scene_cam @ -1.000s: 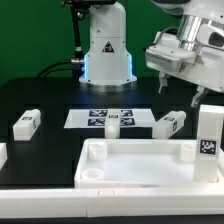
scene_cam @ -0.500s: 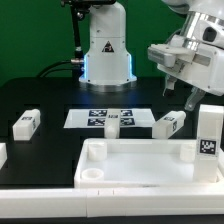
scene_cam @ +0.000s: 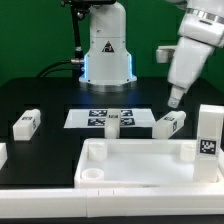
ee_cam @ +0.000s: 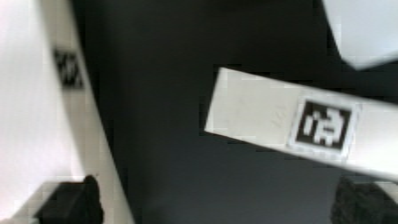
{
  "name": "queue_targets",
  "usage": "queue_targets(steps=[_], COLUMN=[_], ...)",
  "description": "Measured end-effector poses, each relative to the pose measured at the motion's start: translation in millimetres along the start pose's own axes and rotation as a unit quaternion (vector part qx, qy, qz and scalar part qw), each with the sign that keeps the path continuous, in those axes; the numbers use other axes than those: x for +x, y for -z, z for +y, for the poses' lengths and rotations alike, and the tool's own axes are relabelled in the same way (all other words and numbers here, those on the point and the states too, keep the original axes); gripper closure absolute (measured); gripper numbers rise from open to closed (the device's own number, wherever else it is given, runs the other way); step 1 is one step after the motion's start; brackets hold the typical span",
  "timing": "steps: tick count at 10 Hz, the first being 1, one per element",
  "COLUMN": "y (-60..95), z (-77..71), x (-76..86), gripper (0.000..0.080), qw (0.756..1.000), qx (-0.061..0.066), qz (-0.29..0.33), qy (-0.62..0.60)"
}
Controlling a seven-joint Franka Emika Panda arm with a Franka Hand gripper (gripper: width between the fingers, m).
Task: Assemble desk
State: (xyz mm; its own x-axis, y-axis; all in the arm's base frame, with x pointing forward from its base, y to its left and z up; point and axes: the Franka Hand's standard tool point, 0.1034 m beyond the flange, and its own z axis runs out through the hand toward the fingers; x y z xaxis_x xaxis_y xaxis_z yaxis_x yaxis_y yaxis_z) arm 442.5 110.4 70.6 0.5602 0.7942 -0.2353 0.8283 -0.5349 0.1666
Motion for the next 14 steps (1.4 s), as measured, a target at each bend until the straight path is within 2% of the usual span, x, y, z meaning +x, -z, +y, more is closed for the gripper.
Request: queue_targets(steps=[1, 5, 6, 7, 8, 9, 10, 11, 13, 14], y=[-7.0, -7.0, -10.1, -22.5, -30.0, -29.5, -27.4, -24.6, -25.4, -25.2], z=[-5.4, -7.4, -7.3, -0.7, 6.3, 13.7, 16.9, 14.0, 12.7, 12.1], x=[-6.0, -3.2, -5.1, -14.7, -20.9, -21.3, -20.1, -15.0, -14.7, -13.3], gripper=[0.015, 0.015, 0.015, 0.015, 0.015, 0.015, 0.015, 0.015, 0.015, 0.015], qw=[0.996, 0.983, 0.974, 0.952, 0.917, 0.885, 0.873, 0.856, 0.825, 0.795], qx=[0.025, 0.028, 0.037, 0.069, 0.106, 0.137, 0.141, 0.136, 0.138, 0.148], qz=[-0.012, -0.009, -0.012, -0.019, -0.029, -0.03, -0.031, -0.035, -0.044, -0.047], qy=[-0.082, -0.181, -0.222, -0.298, -0.385, -0.444, -0.466, -0.497, -0.547, -0.586])
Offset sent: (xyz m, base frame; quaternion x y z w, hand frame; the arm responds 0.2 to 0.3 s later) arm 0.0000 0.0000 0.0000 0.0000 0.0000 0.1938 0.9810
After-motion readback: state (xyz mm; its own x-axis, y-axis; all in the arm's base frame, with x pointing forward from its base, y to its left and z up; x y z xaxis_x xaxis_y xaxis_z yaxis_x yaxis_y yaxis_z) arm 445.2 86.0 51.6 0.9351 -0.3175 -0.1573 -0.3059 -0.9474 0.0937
